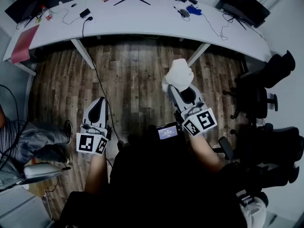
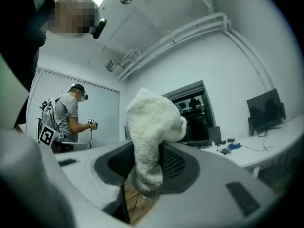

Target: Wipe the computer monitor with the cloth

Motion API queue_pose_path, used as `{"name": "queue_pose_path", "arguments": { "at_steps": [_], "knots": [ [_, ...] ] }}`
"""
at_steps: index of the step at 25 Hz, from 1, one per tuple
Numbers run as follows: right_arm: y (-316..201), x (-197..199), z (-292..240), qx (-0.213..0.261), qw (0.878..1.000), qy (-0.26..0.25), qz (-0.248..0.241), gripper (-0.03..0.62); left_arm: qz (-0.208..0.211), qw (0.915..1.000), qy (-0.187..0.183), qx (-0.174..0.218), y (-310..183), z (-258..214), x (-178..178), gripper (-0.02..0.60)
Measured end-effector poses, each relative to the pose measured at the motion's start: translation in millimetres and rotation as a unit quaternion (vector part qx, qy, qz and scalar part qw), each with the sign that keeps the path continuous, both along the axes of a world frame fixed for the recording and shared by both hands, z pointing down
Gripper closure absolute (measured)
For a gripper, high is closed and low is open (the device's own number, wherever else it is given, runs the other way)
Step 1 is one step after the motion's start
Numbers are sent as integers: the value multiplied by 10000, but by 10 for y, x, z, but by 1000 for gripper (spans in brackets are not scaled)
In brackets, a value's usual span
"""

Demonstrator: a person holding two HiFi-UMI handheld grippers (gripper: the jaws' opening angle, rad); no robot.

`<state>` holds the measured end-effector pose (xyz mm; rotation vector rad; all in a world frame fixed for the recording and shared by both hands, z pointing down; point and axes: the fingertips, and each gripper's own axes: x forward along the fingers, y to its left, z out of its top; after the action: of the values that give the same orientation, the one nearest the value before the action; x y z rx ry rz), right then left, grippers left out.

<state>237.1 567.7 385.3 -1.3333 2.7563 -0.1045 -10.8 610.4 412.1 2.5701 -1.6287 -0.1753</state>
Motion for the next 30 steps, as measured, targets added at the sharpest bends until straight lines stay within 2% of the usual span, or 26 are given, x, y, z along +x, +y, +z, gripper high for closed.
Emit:
{"name": "queue_pose_path", "arguments": {
  "at_steps": [5,11,14,21,25,30],
  "knots": [
    [-133,235,-172,262,9995,29,-158,456,92,9999,-36,62,-226,-121,353,586],
    [-207,717,-5,76,9992,-394,-1,454,241,9997,14,-42,-425,-112,754,586],
    [-310,882,107,-35,9996,-276,47,454,222,9994,215,-179,-512,-48,853,586],
    [-591,1158,310,-173,9997,-117,-123,454,54,9996,-28,-268,-714,36,1098,586],
    [-741,1197,513,-479,9987,-19,-193,454,-23,9994,-48,-350,-856,48,1121,586],
    [-1057,1021,643,-657,9972,56,-362,454,-180,9987,-94,-478,-1110,123,917,586]
  ]
}}
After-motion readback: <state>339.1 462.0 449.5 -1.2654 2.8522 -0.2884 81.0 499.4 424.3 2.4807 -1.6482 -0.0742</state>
